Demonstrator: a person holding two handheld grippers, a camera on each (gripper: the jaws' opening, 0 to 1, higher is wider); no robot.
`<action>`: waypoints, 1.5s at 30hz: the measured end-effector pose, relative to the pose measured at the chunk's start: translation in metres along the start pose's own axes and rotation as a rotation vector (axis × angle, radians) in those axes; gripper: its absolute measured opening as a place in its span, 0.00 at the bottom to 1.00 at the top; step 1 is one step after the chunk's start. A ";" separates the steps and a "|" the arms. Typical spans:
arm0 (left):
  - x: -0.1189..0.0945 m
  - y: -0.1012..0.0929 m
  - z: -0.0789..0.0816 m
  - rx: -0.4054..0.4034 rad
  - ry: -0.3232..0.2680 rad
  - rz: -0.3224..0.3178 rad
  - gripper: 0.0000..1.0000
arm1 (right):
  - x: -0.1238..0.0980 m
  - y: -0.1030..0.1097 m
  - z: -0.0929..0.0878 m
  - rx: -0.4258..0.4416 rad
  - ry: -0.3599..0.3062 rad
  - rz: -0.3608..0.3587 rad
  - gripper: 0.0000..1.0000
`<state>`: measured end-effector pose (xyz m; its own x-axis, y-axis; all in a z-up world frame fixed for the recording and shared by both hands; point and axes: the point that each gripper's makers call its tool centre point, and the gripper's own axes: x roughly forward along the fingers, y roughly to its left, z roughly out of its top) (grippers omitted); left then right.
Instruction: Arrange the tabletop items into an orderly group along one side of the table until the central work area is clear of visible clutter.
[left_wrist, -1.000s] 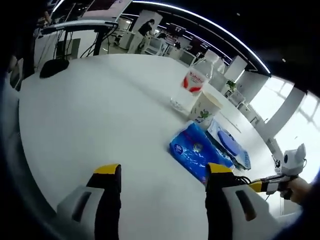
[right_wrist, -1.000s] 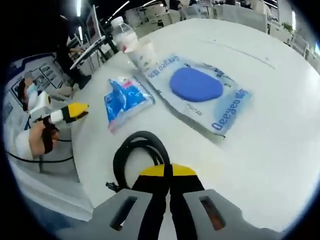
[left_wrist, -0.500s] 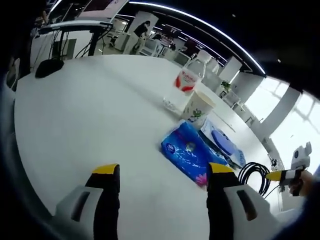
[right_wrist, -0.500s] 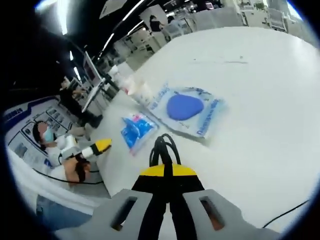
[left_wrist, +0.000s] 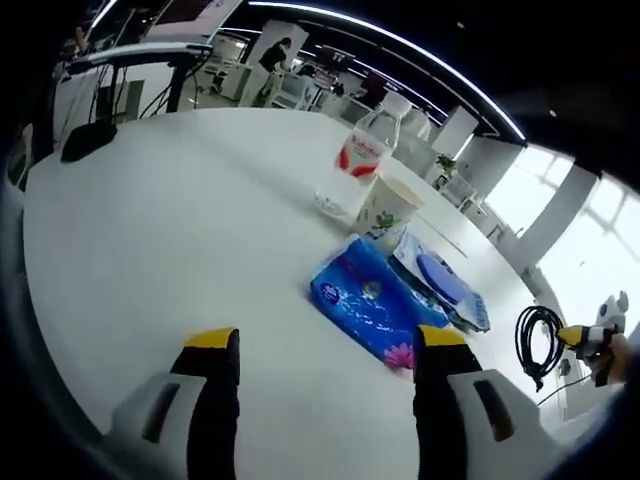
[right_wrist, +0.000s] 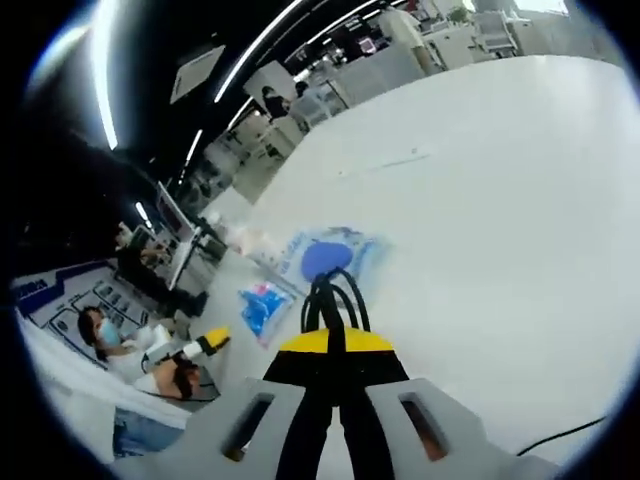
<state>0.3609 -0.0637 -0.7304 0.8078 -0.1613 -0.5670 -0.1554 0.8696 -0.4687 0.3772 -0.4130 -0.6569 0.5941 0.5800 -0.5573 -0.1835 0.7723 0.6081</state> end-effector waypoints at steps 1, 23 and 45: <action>0.000 -0.001 -0.001 0.000 0.002 -0.002 0.72 | 0.000 -0.004 -0.002 0.048 -0.006 0.001 0.00; -0.001 -0.008 0.001 0.036 0.003 -0.025 0.72 | 0.017 -0.062 -0.038 0.228 -0.022 -0.052 0.00; 0.006 -0.007 0.007 0.009 -0.029 -0.059 0.72 | 0.036 -0.094 -0.055 0.227 0.043 -0.177 0.00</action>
<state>0.3706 -0.0676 -0.7261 0.8316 -0.1985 -0.5187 -0.1020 0.8634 -0.4941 0.3724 -0.4505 -0.7648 0.5662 0.4558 -0.6868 0.1030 0.7875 0.6076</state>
